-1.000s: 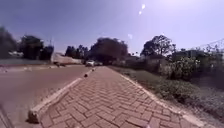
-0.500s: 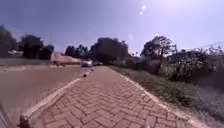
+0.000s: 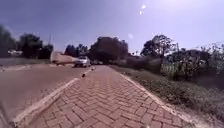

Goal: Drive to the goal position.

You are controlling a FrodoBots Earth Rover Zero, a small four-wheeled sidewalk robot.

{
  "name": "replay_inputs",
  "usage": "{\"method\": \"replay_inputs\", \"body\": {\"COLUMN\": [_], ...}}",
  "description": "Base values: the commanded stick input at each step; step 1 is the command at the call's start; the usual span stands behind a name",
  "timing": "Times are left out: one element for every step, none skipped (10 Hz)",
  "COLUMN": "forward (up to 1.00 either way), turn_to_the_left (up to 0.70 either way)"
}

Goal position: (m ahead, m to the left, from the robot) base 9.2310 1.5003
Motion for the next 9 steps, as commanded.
{"method": "replay_inputs", "body": {"forward": [0.3,0.3,0.3,0.3,0.3,0.3,0.3,0.3,0.3], "turn_to_the_left": [0.0,0.0,0.0,0.0,0.0,0.0,0.0,0.0,0.0]}}
